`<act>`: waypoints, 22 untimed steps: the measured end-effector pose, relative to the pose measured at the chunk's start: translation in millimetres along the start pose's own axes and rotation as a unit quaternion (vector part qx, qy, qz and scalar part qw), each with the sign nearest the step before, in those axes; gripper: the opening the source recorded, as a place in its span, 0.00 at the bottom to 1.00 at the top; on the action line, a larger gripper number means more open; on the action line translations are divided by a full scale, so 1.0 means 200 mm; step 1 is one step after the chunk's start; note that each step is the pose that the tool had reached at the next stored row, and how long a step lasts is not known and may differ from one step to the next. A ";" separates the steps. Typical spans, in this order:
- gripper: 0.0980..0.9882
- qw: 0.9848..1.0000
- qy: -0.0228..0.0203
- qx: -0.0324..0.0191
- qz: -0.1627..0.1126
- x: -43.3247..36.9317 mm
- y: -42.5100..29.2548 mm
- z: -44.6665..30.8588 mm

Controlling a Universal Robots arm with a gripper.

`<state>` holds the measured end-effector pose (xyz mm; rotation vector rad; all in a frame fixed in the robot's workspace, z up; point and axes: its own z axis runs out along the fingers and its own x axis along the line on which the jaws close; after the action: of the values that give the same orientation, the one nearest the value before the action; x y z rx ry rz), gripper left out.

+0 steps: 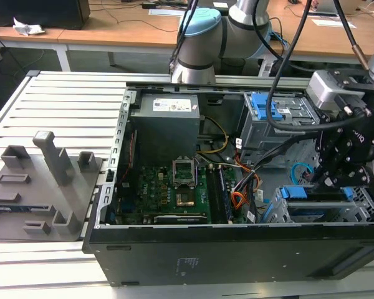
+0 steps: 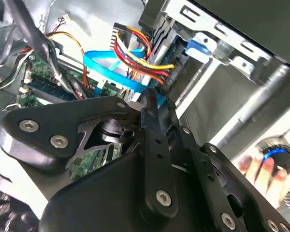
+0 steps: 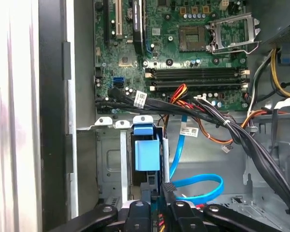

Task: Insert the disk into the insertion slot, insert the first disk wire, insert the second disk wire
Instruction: 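Insert the second disk wire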

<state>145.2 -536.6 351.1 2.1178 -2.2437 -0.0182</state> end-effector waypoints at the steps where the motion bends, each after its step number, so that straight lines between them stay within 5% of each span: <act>1: 0.15 1.000 0.000 0.000 0.000 0.001 0.001 -0.020; 4: 0.14 1.000 0.000 0.000 0.000 -0.004 0.004 -0.071; 7: 0.01 1.000 0.000 0.000 0.000 -0.004 0.006 -0.121; 12: 0.01 1.000 0.000 0.000 0.000 -0.001 0.013 -0.199; 15: 0.01 1.000 -0.001 0.001 0.000 0.002 0.042 -0.200; 17: 0.01 1.000 -0.001 0.001 0.000 0.007 0.096 -0.198; 22: 0.01 1.000 -0.001 0.001 0.000 0.008 0.103 -0.197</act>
<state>126.6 -535.8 391.5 2.1198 -2.2459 -0.0173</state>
